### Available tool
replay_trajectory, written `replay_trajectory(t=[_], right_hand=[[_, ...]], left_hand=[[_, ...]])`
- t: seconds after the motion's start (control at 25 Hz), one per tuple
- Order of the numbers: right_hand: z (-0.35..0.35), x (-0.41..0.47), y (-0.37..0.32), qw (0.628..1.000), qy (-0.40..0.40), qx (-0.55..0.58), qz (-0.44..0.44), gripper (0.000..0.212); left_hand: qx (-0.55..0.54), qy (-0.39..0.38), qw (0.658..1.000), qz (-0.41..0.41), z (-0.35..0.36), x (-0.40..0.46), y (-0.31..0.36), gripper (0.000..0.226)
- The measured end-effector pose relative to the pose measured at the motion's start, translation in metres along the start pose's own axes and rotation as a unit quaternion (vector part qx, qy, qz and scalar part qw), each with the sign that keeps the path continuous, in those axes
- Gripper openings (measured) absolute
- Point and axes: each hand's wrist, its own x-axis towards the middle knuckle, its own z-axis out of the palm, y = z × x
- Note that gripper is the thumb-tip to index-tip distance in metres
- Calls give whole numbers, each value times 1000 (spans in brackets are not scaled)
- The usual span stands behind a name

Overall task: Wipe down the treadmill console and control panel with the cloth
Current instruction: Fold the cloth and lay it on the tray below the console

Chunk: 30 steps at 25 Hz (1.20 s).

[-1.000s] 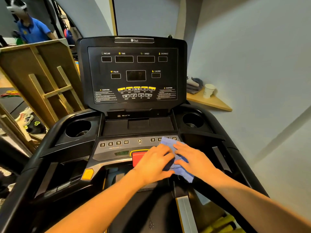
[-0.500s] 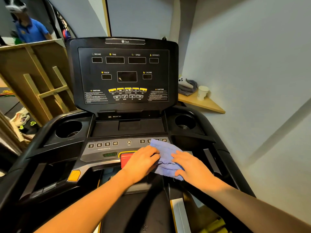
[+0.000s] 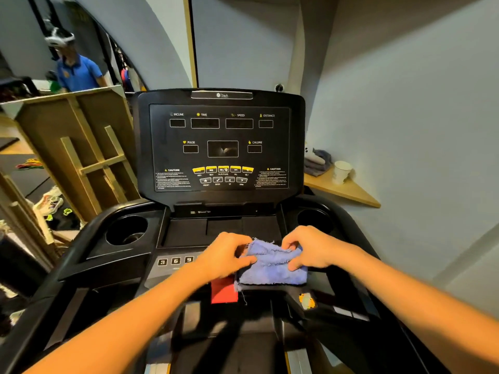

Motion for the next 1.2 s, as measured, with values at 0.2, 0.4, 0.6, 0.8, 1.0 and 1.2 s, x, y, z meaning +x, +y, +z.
replay_trajectory(t=[0.2,0.4,0.6,0.8,1.0,1.2], right_hand=[[-42,74,-17,1000,-16,-13,-7,18],[-54,132,-27,998,61,-14,-1,16],[-26,148,-19,981,167,-74,-63,15],[30,136,3,934,163,-240,-207,33],[18,123,8,968,56,-155,-190,15],[6,116,13,985,16,-69,-160,30]], left_hand=[[-13,-34,999,-8,-54,38,-31,4],[37,-12,999,20,-83,74,-72,10],[103,13,992,75,-81,86,-95,4],[225,3,959,170,-49,59,-117,24],[199,-59,969,137,-45,42,-130,25],[177,-94,974,103,-57,41,-121,39]])
